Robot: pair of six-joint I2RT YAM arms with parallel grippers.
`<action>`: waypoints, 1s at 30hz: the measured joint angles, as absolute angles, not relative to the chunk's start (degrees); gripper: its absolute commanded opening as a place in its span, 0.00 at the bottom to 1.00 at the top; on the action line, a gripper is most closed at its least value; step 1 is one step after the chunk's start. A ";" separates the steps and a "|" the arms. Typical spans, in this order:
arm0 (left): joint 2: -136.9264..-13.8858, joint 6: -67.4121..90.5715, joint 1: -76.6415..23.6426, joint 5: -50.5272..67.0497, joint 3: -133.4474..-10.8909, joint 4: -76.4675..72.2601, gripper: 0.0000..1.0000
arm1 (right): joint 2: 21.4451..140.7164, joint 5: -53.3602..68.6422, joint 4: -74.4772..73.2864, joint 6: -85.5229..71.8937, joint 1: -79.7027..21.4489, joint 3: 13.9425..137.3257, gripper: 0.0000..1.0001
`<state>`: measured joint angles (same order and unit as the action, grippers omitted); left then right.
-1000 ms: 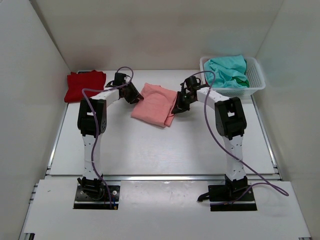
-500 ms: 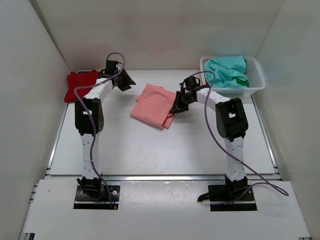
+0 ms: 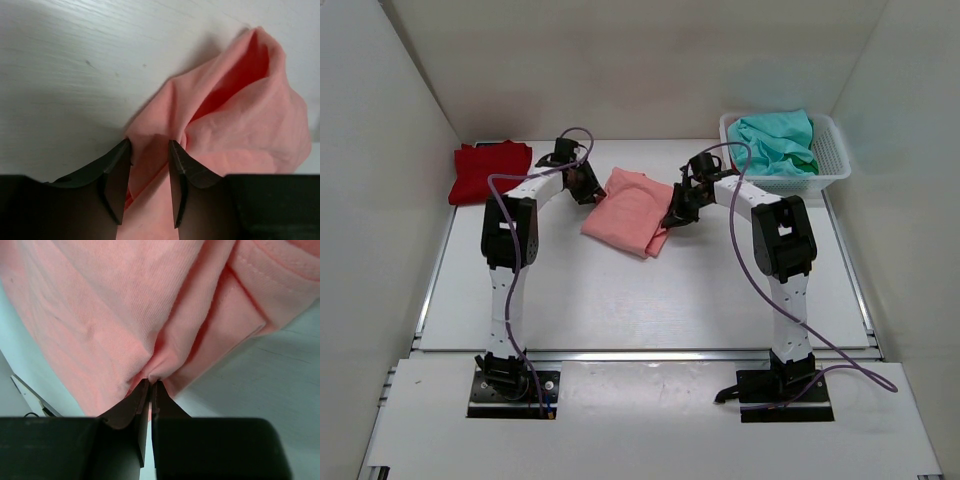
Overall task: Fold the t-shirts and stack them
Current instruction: Fold the long partially folded tshirt into a neat square, then put the neatly folded tshirt into the corner of the board with the left arm
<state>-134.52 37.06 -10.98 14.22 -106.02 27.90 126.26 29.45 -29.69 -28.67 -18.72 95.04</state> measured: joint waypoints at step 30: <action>-122.54 43.31 -12.93 19.90 -86.74 22.02 0.73 | 122.52 15.27 -37.67 -19.00 -16.23 99.81 0.50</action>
<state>-122.54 43.31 -12.93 19.90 -86.74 22.02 122.52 15.27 -37.67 -19.00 -16.23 99.81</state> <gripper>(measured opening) 0.681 0.500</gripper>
